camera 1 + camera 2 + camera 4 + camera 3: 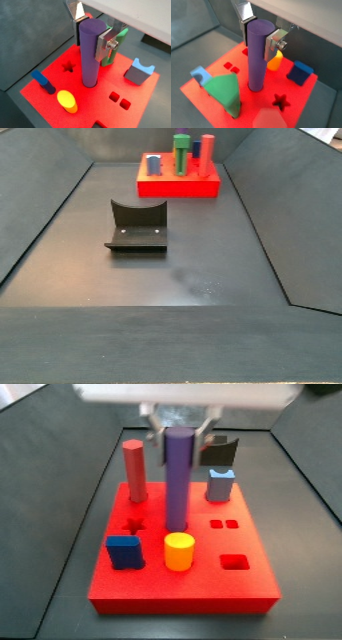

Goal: Pick up the round object. Move up. Place the round object on the fixture. Regrasp the round object. Move to above the board. Insert the round object.
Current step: Insert the round object.

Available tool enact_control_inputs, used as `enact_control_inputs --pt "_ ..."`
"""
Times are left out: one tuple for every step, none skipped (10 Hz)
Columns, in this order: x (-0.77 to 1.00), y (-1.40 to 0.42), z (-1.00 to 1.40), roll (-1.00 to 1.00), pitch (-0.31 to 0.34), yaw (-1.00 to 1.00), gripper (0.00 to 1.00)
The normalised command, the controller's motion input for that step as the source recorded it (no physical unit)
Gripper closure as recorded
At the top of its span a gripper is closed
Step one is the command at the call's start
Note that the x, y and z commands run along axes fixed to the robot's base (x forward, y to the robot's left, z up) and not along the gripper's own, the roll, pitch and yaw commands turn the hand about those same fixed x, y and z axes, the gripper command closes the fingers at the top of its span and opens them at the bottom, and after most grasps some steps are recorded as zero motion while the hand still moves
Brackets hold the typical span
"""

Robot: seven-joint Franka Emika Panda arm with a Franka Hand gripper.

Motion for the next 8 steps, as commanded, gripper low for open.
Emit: enact_control_inputs --pt "-0.1 0.0 -0.34 0.02 0.006 0.0 1.0" --pt "0.0 0.0 -0.51 0.0 0.0 0.0 1.0" --pt "0.11 -0.05 -0.57 0.02 0.001 0.0 1.0" --pt "0.16 -0.07 -0.58 0.03 0.016 0.0 1.0" --pt "0.19 -0.06 -0.55 0.02 0.009 0.0 1.0" --pt "0.11 -0.02 -0.33 0.0 0.0 0.0 1.0" --pt "0.0 0.0 0.0 0.02 0.0 0.0 1.0" --pt "0.0 0.0 0.0 0.0 0.0 0.0 1.0"
